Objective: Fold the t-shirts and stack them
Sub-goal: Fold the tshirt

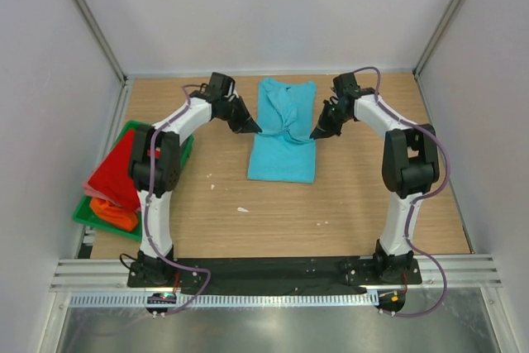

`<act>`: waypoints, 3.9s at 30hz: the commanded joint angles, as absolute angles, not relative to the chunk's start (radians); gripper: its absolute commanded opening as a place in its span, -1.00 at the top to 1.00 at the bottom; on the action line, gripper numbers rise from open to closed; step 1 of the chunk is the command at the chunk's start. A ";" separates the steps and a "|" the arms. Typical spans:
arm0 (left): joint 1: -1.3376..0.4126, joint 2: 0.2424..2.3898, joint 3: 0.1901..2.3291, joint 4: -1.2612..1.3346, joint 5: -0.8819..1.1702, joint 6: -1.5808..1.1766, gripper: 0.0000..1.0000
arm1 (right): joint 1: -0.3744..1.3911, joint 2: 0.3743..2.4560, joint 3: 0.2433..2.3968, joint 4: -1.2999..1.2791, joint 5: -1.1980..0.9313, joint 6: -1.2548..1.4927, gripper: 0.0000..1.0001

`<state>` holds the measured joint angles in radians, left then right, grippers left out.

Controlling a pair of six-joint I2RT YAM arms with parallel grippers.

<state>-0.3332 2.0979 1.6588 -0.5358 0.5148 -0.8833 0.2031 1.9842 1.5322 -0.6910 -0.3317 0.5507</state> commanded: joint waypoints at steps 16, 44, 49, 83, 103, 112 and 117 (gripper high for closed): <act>-0.281 2.240 1.818 -0.494 0.587 -0.922 1.00 | 0.144 2.143 1.755 -0.690 -0.425 0.528 0.97; -0.400 2.282 1.795 -0.307 0.664 -0.870 0.71 | 0.229 2.129 1.574 -0.238 -0.593 0.718 0.82; -0.396 2.309 1.779 -0.330 0.661 -0.842 0.74 | 0.198 2.221 1.614 -0.239 -0.604 0.747 0.85; -0.477 1.996 1.134 -0.384 0.517 -0.710 0.67 | 0.164 1.778 0.930 -0.394 -0.515 0.469 0.62; -0.640 1.590 0.812 -0.359 0.410 -0.883 0.46 | 0.166 1.547 0.739 -0.454 -0.516 0.486 0.42; -0.641 1.430 0.815 -0.353 0.347 -0.986 -0.11 | 0.164 1.200 0.707 -0.657 -0.270 0.594 -0.29; -0.647 1.506 0.795 -0.215 0.379 -1.170 -0.02 | 0.160 1.105 0.649 -0.594 -0.275 0.678 -0.34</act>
<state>-0.6434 1.4746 0.8017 -0.3225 0.3817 -1.0401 0.1661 1.1423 0.6830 -0.5991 -0.3157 0.6060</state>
